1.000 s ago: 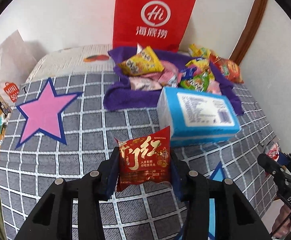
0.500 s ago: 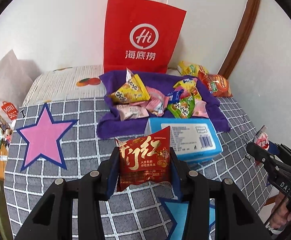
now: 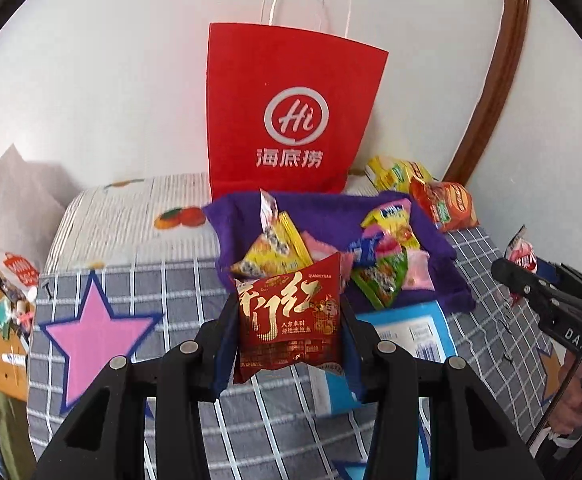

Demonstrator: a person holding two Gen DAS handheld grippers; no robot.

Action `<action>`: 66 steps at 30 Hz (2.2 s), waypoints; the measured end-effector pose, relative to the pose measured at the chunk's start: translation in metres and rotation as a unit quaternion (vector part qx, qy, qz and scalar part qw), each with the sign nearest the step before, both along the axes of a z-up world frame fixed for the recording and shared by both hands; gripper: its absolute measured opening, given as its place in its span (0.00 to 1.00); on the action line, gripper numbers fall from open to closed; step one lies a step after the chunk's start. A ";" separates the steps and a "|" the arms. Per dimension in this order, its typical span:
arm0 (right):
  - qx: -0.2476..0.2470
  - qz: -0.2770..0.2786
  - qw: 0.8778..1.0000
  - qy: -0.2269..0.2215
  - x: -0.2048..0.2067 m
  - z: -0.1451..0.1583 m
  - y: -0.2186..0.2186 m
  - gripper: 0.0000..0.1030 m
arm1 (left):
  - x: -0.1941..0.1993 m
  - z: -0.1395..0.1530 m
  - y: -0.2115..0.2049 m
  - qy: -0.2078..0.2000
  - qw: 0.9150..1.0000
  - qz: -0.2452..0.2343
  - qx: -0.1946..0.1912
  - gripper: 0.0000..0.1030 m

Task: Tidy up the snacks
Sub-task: 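Carry both held candies up over the purple towel, then open both tools to drop the candies onto the purple towel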

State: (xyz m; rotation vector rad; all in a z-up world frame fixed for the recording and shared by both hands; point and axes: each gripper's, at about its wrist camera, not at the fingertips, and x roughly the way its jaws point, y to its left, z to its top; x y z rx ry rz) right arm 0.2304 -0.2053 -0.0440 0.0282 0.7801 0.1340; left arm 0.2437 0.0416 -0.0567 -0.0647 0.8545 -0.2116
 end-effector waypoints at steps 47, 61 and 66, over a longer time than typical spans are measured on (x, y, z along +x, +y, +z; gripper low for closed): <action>-0.009 0.091 0.994 0.066 0.141 -0.073 0.036 0.46 | 0.106 -0.052 -0.021 0.026 0.999 -0.007 0.026 0.42; -0.044 0.102 0.989 0.094 0.142 -0.088 0.051 0.47 | 0.107 -0.053 -0.021 0.029 0.999 -0.001 0.028 0.42; -0.051 0.107 0.988 0.096 0.141 -0.090 0.054 0.47 | 0.106 -0.053 -0.021 0.028 0.999 0.000 0.028 0.42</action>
